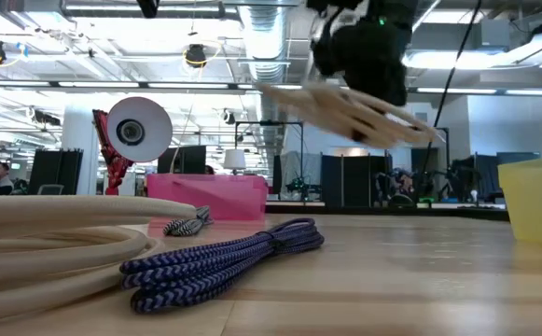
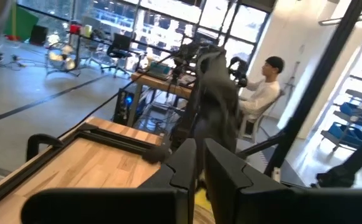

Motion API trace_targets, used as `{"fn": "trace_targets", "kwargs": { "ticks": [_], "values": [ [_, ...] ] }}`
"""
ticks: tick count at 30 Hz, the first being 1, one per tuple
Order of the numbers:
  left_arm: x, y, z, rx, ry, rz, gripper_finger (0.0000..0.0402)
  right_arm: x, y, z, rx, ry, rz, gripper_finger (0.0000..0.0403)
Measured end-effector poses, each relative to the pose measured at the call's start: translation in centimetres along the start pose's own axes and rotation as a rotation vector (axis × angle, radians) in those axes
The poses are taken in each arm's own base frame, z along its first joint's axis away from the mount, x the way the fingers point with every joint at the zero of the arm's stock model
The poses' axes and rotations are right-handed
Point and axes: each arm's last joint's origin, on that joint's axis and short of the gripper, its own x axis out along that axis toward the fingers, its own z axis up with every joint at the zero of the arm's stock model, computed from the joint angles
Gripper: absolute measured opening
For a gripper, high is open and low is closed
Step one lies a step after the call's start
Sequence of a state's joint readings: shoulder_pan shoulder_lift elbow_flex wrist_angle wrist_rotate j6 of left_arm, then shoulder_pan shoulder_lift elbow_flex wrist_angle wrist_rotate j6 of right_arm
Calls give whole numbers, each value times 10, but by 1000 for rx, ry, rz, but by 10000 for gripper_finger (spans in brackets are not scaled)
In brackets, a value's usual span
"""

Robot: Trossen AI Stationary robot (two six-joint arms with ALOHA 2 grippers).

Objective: Pick & Place USB Port
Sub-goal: Put the HDMI cable into the red bin

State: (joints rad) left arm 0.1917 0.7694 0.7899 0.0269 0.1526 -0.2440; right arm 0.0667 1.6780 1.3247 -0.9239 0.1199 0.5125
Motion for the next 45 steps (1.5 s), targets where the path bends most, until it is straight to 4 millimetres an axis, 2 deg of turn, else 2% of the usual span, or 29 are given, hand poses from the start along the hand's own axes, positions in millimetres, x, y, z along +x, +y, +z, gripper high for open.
{"fn": "trace_targets", "kwargs": {
  "ticks": [4, 8, 13, 17, 21, 29, 40, 45],
  "values": [
    [10, 4, -6, -12, 31, 35, 30, -23, -18, 11, 51, -132, 19, 5],
    [29, 10, -20, -75, 109, 60, 40, -38, -30, 19, 83, -244, 25, 5],
    [58, 20, -40, -158, 173, 81, 62, -46, -38, 28, 108, -339, 41, 5],
    [79, 24, -49, -246, 162, 20, 82, -48, -38, 34, 98, -405, 23, 5],
    [90, 26, -57, -359, 179, -15, 101, -48, -40, 36, 97, -437, -30, 5],
    [100, 30, -68, -460, 205, 7, 128, -49, -41, 37, 76, -461, -85, 5],
    [100, 30, -65, -505, 180, -2, 125, -52, -40, 44, 51, -543, -118, 5],
    [100, 32, -66, -503, 185, 8, 125, -51, -41, 41, 17, -517, -135, 5]
  ]
}}
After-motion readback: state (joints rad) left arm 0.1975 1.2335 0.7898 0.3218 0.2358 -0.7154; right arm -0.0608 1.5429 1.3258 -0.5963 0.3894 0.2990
